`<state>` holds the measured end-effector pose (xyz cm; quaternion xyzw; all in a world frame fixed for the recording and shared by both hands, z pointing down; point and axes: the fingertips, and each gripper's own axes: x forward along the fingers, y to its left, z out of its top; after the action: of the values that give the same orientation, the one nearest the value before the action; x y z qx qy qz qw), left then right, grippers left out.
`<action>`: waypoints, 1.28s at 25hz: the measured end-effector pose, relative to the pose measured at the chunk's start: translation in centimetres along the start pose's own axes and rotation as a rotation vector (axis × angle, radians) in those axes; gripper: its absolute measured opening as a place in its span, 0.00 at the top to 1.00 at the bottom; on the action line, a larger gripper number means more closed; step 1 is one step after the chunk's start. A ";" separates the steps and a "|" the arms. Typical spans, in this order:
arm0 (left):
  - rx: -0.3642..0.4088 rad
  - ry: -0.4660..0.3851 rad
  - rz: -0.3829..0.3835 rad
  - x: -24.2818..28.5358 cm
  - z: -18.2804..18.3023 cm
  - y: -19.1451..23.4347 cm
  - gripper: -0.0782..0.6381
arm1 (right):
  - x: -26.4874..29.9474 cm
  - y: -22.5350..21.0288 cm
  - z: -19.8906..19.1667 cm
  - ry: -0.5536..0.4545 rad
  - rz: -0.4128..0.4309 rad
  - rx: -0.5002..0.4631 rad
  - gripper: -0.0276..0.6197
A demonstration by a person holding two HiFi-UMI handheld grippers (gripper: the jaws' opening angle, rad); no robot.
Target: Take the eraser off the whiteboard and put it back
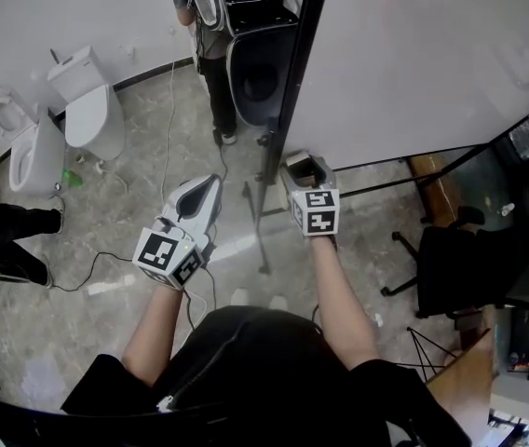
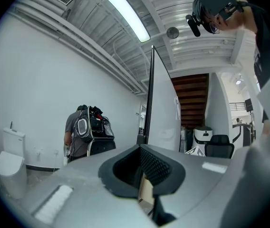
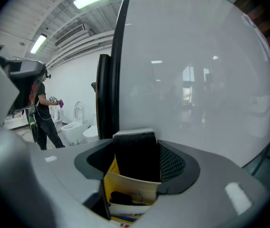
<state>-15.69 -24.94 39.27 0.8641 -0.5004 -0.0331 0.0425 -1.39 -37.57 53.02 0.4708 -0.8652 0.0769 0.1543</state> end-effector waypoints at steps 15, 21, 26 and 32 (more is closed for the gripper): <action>0.004 -0.004 -0.005 -0.4 0.3 -0.8 0.88 | -1.3 0.7 0.3 -0.001 0.035 -0.031 0.47; 0.006 -0.010 -0.016 -0.1 0.3 -1.4 0.88 | -3.8 1.5 2.2 -0.085 0.095 0.039 0.47; 0.010 -0.018 -0.036 0.4 0.6 -2.6 0.88 | -7.6 1.0 4.4 -0.158 0.098 0.025 0.51; 0.026 -0.022 -0.041 0.7 0.7 -3.3 0.88 | -14.2 -0.1 7.5 -0.256 0.104 -0.004 0.60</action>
<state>-12.57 -23.89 38.18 0.8742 -0.4834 -0.0369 0.0253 4.45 -28.42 41.16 0.4311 -0.9012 0.0224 0.0392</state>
